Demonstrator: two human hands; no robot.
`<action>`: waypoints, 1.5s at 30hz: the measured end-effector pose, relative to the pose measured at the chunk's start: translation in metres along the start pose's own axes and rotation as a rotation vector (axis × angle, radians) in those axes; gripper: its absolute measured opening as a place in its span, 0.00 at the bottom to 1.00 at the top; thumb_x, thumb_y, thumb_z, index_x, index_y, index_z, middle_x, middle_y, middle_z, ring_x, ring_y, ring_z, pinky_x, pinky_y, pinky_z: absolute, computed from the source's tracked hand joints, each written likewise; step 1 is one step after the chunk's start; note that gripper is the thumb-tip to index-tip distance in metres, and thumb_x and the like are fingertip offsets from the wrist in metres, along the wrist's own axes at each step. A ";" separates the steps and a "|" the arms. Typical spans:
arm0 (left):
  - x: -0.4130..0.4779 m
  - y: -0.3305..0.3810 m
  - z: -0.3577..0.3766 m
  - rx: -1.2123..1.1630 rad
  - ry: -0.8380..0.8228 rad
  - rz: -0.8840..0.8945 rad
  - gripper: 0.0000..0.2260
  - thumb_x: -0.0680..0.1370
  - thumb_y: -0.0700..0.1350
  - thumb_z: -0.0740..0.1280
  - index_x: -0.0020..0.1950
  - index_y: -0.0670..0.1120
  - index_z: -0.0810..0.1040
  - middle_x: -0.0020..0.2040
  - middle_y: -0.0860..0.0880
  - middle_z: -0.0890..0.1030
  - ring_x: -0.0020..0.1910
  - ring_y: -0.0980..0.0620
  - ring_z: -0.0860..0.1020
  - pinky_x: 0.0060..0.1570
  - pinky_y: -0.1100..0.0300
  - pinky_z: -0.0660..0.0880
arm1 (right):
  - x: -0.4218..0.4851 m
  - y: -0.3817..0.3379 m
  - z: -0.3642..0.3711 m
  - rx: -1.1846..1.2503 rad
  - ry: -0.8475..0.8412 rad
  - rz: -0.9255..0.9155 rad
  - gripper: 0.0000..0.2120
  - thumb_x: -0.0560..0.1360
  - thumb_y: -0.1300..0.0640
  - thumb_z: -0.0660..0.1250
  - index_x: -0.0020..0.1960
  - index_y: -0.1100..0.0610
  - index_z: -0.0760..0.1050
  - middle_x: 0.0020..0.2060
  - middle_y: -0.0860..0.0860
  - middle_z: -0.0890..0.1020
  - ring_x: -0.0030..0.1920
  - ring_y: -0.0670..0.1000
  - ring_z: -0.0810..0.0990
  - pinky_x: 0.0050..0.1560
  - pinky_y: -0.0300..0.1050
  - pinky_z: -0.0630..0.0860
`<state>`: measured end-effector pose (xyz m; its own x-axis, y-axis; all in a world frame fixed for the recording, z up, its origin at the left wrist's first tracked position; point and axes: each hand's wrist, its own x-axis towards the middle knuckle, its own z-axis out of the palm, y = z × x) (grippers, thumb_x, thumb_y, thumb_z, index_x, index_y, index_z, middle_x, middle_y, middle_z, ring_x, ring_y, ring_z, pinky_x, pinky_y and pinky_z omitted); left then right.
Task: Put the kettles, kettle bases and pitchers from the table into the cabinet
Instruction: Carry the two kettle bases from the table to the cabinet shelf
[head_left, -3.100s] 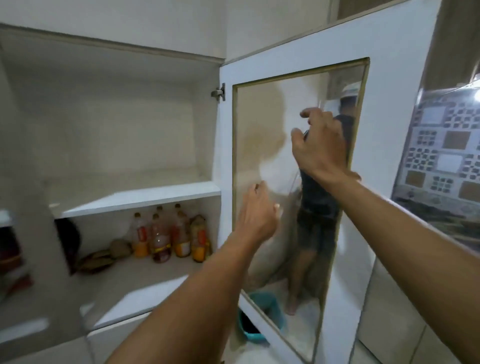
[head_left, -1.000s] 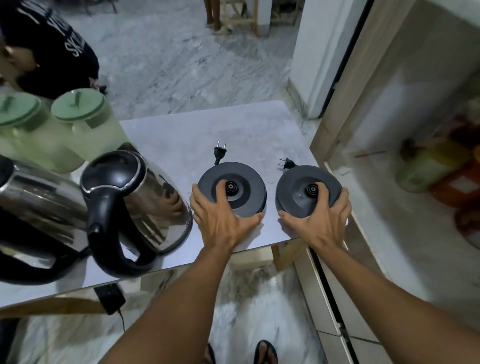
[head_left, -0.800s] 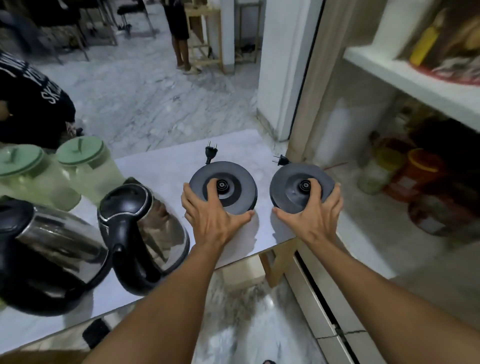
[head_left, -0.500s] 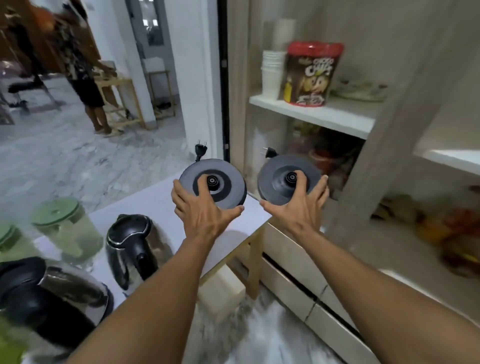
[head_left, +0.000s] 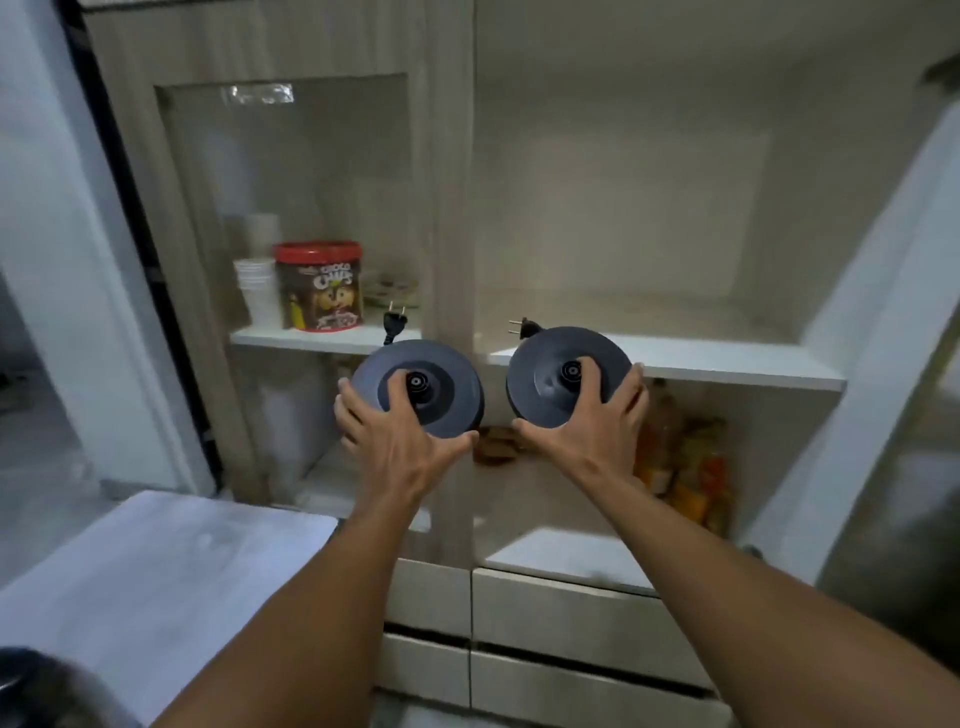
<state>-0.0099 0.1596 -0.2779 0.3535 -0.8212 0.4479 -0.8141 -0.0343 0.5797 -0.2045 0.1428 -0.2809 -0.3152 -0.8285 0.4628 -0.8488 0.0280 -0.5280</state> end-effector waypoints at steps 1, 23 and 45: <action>0.003 0.017 0.009 -0.009 -0.007 0.027 0.47 0.61 0.66 0.76 0.74 0.52 0.60 0.79 0.34 0.47 0.77 0.32 0.49 0.70 0.38 0.60 | 0.009 0.013 -0.010 -0.014 0.026 0.020 0.54 0.61 0.26 0.70 0.78 0.46 0.53 0.79 0.63 0.44 0.77 0.68 0.47 0.75 0.63 0.56; 0.188 0.263 0.284 -0.050 -0.285 0.060 0.49 0.57 0.69 0.76 0.72 0.54 0.61 0.75 0.34 0.55 0.74 0.32 0.57 0.69 0.39 0.63 | 0.329 0.195 0.009 -0.190 -0.007 0.229 0.54 0.62 0.29 0.73 0.78 0.48 0.53 0.78 0.68 0.47 0.76 0.71 0.49 0.76 0.60 0.53; 0.302 0.271 0.402 -0.017 -0.555 -0.008 0.60 0.60 0.71 0.75 0.81 0.54 0.45 0.79 0.32 0.43 0.78 0.32 0.46 0.77 0.41 0.47 | 0.446 0.228 0.092 -0.176 -0.281 0.348 0.62 0.58 0.22 0.68 0.80 0.46 0.45 0.79 0.64 0.49 0.77 0.69 0.51 0.77 0.61 0.53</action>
<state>-0.3088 -0.3267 -0.2592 0.0596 -0.9980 0.0200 -0.8031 -0.0360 0.5948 -0.4996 -0.2721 -0.2608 -0.4873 -0.8714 0.0566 -0.7794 0.4048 -0.4781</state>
